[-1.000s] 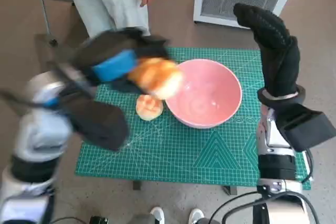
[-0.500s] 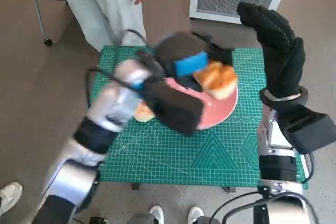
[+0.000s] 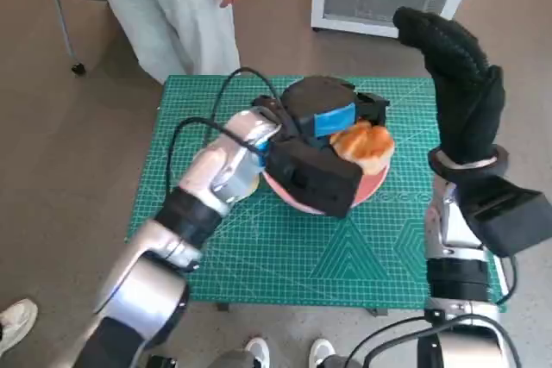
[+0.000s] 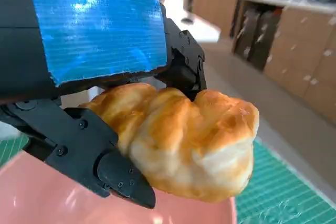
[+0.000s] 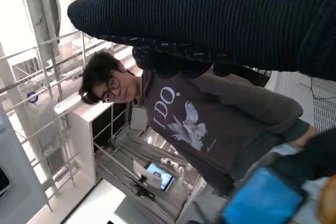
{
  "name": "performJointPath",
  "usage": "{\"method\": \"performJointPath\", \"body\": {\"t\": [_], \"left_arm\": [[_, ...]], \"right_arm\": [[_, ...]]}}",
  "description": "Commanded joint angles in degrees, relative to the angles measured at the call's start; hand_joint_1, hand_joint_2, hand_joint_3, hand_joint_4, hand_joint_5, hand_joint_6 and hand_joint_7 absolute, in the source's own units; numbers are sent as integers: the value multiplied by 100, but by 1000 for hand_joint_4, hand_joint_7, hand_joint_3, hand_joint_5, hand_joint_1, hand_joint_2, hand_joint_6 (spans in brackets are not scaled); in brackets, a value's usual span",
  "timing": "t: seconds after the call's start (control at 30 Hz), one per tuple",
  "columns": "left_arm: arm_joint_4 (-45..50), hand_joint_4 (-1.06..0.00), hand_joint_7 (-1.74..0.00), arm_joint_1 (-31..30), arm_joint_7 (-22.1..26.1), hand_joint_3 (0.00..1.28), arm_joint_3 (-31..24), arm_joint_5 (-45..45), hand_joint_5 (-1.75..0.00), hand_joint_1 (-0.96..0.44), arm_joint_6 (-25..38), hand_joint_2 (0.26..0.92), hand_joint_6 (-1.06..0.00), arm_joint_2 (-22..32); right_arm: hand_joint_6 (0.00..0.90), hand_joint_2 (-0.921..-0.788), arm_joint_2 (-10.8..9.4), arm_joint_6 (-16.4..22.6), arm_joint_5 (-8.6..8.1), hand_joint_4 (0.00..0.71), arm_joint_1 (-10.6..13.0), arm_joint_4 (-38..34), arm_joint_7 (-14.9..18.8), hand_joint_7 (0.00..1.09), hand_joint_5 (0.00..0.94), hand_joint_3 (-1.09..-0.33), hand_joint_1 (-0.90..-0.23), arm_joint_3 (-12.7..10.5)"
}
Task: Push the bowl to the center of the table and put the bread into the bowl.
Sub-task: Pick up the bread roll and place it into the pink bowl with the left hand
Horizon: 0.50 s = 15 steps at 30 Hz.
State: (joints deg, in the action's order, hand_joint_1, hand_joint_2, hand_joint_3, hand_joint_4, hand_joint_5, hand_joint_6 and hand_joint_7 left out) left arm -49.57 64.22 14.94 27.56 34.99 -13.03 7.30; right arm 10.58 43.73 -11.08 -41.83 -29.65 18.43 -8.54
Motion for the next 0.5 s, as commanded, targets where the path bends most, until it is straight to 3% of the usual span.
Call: {"method": "performJointPath", "body": {"t": [0.03, 0.23, 0.5], "left_arm": [[-56, -213, -458, 8, 551, 86, -167, -356, -182, -151, 255, 869, -171, -48], [271, -40, -293, -213, 1069, 57, -339, -729, -20, -311, 177, 865, -79, 141], [1440, -1, -265, -737, 1327, 43, -577, -932, 0, -437, 223, 873, -60, 688]], "right_arm": [[61, -921, -1, -97, 35, 285, 138, 54, -60, 624, 5, -780, -753, 1], [62, -921, 8, -87, 33, 285, 128, 43, -71, 622, 5, -779, -754, -3], [63, -921, -48, -76, 69, 285, 111, 50, -123, 619, 4, -780, -753, 32]]}}
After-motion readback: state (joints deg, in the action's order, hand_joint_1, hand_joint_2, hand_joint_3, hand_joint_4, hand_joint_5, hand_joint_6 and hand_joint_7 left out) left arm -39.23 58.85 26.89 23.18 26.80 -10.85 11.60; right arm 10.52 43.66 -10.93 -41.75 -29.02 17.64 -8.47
